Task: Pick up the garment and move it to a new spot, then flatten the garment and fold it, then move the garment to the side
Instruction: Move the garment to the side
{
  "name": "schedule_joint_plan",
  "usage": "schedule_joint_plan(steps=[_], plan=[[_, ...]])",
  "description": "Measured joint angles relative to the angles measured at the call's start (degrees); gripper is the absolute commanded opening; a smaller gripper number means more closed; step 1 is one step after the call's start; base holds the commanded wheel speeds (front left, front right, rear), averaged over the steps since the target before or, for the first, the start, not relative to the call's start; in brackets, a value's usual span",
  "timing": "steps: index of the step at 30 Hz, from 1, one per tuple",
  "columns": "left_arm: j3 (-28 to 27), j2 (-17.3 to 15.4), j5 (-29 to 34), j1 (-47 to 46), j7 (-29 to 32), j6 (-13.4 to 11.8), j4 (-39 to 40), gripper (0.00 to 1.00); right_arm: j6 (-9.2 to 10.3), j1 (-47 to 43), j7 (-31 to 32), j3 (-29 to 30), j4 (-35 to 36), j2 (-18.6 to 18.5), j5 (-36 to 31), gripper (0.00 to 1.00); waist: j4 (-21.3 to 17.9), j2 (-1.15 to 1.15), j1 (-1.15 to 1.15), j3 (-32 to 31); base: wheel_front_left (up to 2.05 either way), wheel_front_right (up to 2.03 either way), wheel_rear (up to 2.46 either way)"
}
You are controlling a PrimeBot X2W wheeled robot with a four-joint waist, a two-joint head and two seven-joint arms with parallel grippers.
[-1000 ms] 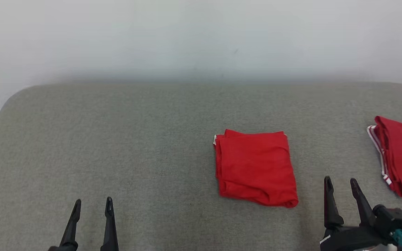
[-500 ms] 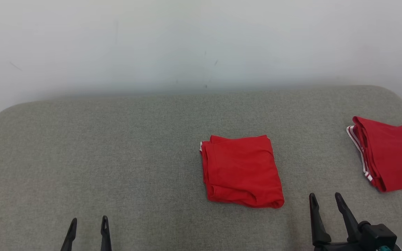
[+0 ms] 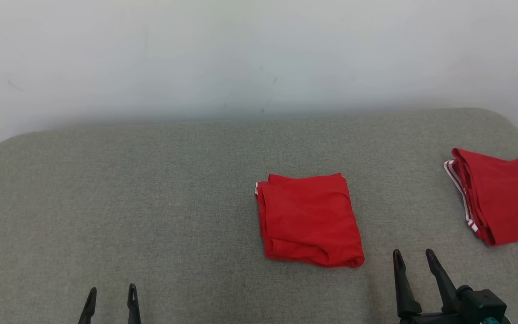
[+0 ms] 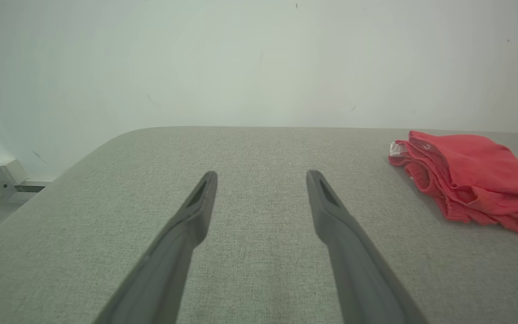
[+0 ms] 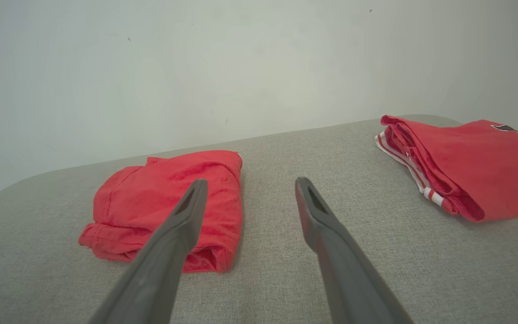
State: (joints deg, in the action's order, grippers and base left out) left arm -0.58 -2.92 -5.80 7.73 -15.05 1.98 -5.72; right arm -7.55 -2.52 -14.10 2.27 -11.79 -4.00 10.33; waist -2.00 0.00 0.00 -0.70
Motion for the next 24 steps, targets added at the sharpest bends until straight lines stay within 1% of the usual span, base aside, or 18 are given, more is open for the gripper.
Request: schedule_joint_plan(steps=[8,14,16,19,20,24], plan=[[0.31,0.00,-0.27,0.00,0.00,-0.46,0.20,1.00,0.00,0.06,0.03,0.29,0.07,0.11,-0.32,1.00,0.38,0.00,0.00,0.36,0.00,0.00,0.00],[0.33,0.00,-0.27,-0.01,0.00,-0.41,0.13,1.00,0.00,0.85,1.41,0.90,0.99,0.45,0.59,1.00,0.78,0.00,0.00,0.78,0.00,0.00,0.00],[0.37,0.00,-0.29,-0.02,0.00,-0.40,0.13,1.00,0.00,1.43,4.01,1.31,1.98,0.47,0.62,1.00,0.93,0.00,0.00,0.92,0.00,0.00,0.00],[0.58,-0.02,-0.37,-0.04,0.00,-0.47,0.26,1.00,0.01,2.94,11.25,2.75,3.54,0.78,2.13,1.00,1.12,0.00,0.00,1.13,0.00,0.00,0.00],[0.58,-0.02,-0.37,-0.04,0.00,-0.47,0.26,1.00,0.01,2.94,11.25,2.75,3.54,0.78,2.13,1.00,1.12,0.00,0.00,1.13,0.00,0.00,0.00],[0.89,0.00,-0.63,-0.13,0.00,-0.56,0.40,1.00,0.00,6.40,25.68,3.35,5.64,0.92,3.45,1.00,1.23,0.00,0.00,1.54,0.00,0.00,0.00]])
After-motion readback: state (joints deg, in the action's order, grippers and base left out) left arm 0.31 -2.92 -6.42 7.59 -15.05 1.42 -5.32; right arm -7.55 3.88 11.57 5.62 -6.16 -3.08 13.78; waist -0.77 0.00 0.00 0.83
